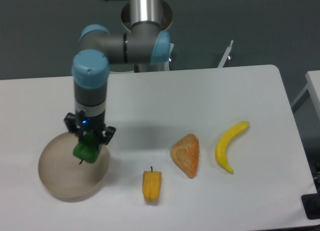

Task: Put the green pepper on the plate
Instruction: 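Carry the green pepper past the yellow pepper toward the beige plate, then lower the green pepper onto the plate and open the gripper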

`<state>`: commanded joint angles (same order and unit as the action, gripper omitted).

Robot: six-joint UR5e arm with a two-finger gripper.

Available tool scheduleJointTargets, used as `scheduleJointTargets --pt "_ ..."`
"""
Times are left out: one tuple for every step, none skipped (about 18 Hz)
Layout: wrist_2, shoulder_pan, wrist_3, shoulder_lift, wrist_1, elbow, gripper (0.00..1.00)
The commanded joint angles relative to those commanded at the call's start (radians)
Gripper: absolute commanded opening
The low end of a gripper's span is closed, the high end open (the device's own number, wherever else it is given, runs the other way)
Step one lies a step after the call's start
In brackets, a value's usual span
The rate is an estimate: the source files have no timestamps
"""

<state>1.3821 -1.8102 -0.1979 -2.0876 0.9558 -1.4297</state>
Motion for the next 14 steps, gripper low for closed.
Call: scheduleJointTargets --pt "0.0 0.003 0.0 -0.008 -0.005 0.002 0.37" --pt "0.0 0.011 0.0 -0.017 -0.008 0.0 0.37" --pt "0.0 0.015 0.0 -0.022 -0.011 0.002 0.37" --pt "0.0 0.015 -0.003 -0.028 -0.015 0.002 0.37" --pt "0.0 0.015 -0.011 -0.035 -0.019 0.003 0.37" --pt "-0.002 0.015 -0.015 -0.043 -0.035 0.005 0.37" --pt "0.0 0.015 -0.015 -0.054 -0.052 0.005 0.37" --pt "0.0 0.017 -0.015 -0.058 -0.066 0.003 0.38" --pt "0.0 0.017 -0.02 -0.066 -0.072 0.003 0.38" --pt "0.0 0.017 -0.031 -0.069 -0.072 0.005 0.38" --pt "0.0 0.017 -0.038 -0.071 -0.072 0.005 0.38" --pt "0.0 0.017 -0.043 -0.072 -0.072 0.005 0.38" --pt "-0.002 0.017 -0.051 -0.074 -0.072 0.002 0.38" --pt "-0.002 0.017 -0.058 -0.074 -0.072 0.0 0.39"
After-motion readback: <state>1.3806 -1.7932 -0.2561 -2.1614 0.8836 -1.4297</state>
